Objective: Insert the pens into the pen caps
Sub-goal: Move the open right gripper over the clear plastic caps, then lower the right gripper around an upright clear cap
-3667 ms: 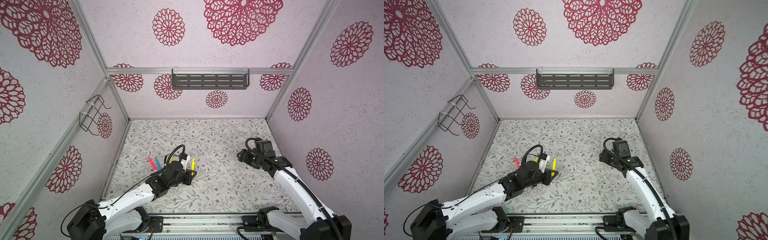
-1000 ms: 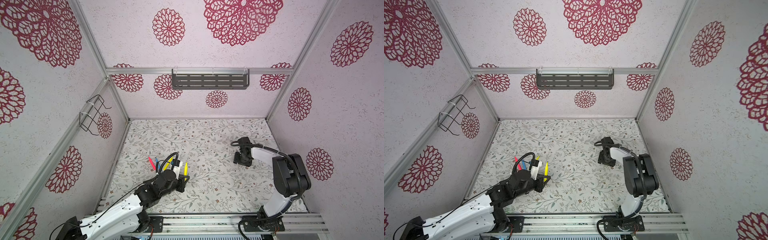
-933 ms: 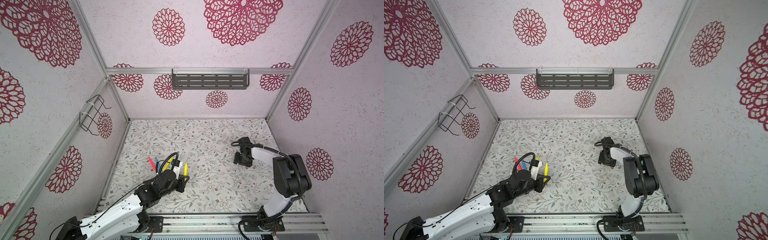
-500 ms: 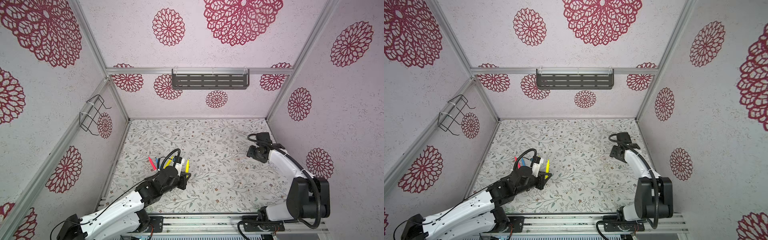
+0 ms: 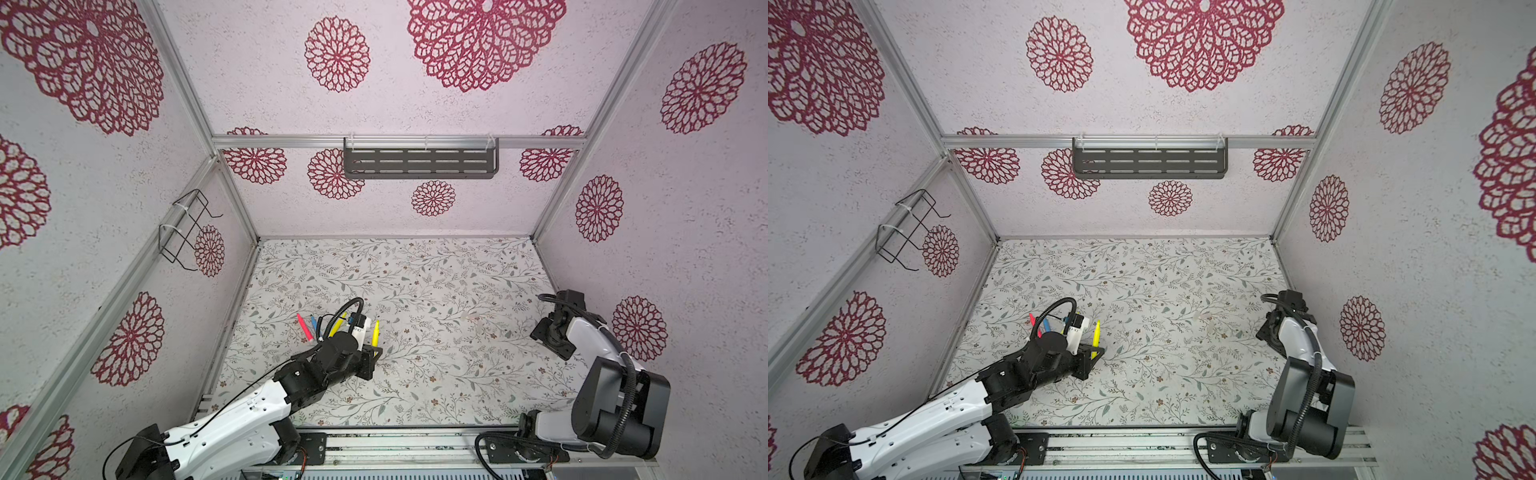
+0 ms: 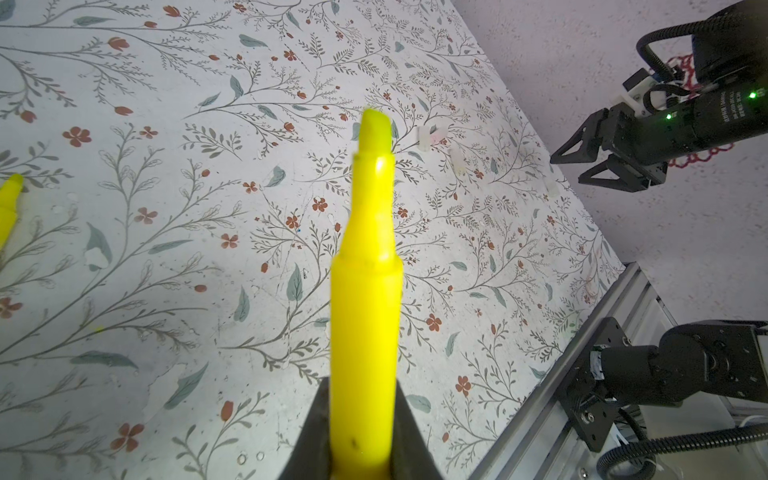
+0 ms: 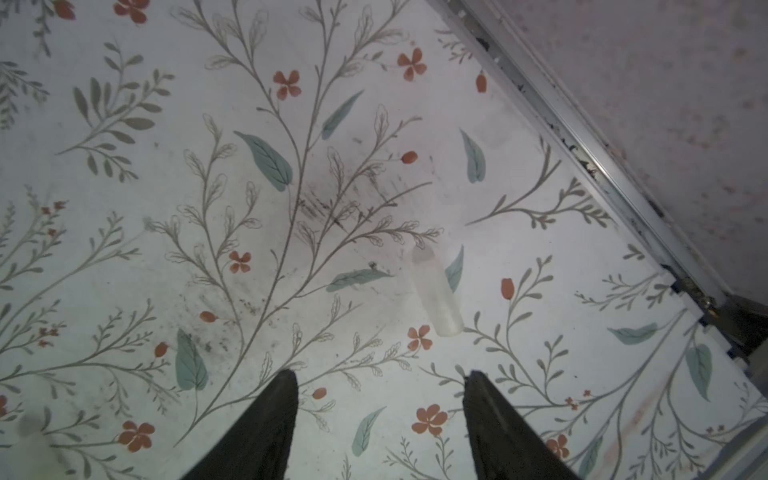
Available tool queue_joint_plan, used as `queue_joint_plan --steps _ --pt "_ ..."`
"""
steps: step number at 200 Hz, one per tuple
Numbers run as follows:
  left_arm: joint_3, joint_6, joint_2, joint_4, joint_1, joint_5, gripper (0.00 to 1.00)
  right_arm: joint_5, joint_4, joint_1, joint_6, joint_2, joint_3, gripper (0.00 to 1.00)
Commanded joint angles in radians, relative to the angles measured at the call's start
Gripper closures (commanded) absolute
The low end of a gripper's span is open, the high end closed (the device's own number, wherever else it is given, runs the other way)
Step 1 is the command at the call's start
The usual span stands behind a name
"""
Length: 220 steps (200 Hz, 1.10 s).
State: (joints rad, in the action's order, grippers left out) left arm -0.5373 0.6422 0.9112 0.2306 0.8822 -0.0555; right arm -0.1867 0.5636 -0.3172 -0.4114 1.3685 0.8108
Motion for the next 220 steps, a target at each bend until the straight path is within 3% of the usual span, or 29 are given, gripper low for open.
queue_joint_plan --steps 1,51,127,220 --pt "-0.022 -0.015 0.002 -0.007 0.011 -0.006 1.0 -0.008 -0.043 -0.021 -0.012 0.01 -0.009 0.32" --pt "-0.011 -0.001 -0.022 0.008 0.011 -0.016 1.0 -0.019 -0.091 -0.068 -0.012 0.06 -0.032 0.32" --pt "-0.009 -0.003 -0.04 0.025 0.012 -0.037 1.0 0.069 -0.142 -0.125 0.006 0.134 -0.014 0.4" --pt "-0.003 -0.007 -0.06 0.042 0.01 -0.051 1.0 0.13 -0.167 -0.123 0.022 0.196 -0.004 0.63"
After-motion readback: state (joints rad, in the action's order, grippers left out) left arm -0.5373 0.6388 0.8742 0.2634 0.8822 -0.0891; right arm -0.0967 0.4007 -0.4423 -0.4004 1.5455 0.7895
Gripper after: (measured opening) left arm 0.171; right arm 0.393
